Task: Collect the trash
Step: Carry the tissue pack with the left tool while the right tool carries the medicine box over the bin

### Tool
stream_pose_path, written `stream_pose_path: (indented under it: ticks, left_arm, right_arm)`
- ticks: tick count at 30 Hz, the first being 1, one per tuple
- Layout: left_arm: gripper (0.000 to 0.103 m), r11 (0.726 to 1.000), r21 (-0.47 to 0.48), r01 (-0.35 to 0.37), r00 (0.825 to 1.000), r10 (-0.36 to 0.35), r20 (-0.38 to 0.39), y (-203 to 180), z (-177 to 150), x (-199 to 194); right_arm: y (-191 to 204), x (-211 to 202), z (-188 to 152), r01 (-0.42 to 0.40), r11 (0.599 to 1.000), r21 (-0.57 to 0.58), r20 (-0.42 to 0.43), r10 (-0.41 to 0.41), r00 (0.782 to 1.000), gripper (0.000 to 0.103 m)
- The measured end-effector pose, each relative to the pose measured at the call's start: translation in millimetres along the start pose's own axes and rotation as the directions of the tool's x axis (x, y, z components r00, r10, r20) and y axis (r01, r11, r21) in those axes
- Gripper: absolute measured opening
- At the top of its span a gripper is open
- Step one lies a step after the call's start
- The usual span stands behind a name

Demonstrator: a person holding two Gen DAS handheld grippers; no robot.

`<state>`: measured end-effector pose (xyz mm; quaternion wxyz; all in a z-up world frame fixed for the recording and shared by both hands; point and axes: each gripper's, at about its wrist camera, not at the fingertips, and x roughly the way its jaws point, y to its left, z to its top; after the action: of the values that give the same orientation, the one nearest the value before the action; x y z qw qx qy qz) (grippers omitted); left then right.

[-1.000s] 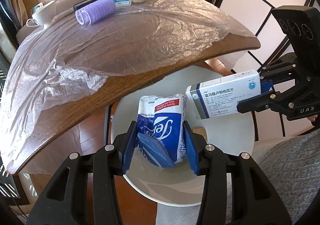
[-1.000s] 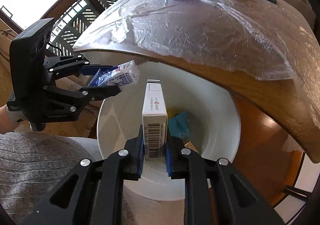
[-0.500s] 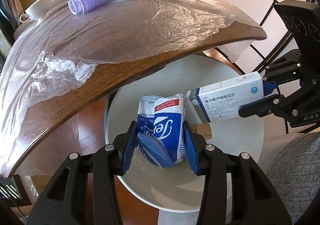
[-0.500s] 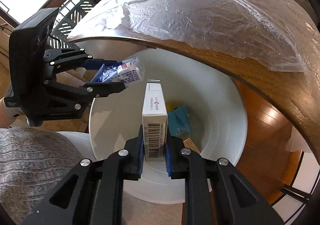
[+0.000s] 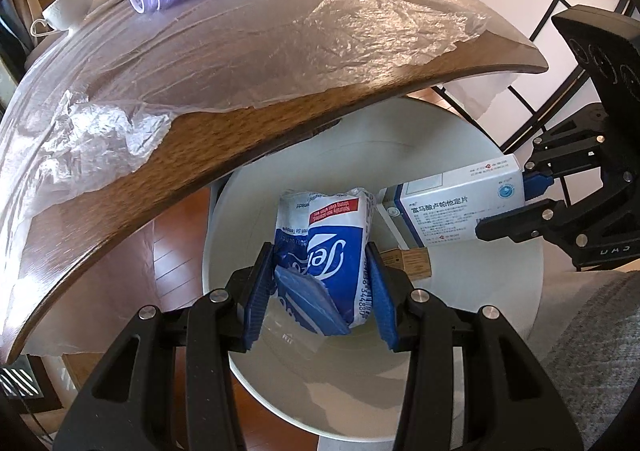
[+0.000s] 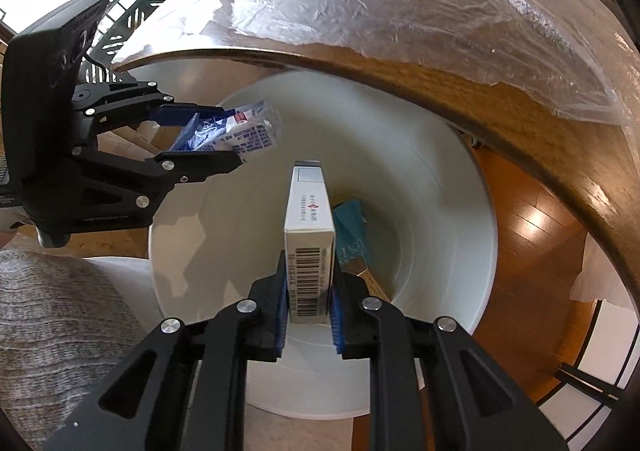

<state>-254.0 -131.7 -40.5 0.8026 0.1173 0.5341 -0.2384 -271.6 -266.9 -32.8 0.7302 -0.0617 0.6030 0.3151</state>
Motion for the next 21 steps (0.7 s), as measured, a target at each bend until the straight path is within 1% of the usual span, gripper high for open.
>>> stream_pose_path:
  ticks: [5,21]
  left_arm:
    - [0.046,1.000,-0.001,-0.003,1.000,0.003,-0.011,0.4,2.0,7.7]
    - [0.046,1.000,0.000,-0.009,0.999,0.009,-0.035,2.4,-0.7,29.8]
  right_arm:
    - [2.4,11.4,0.0,0.008,1.000,0.006,-0.012,-0.008,1.000,0.018]
    - [15.3,29.0,-3.8,0.031,0.999,0.013,-0.043,-0.031,0.999,0.018]
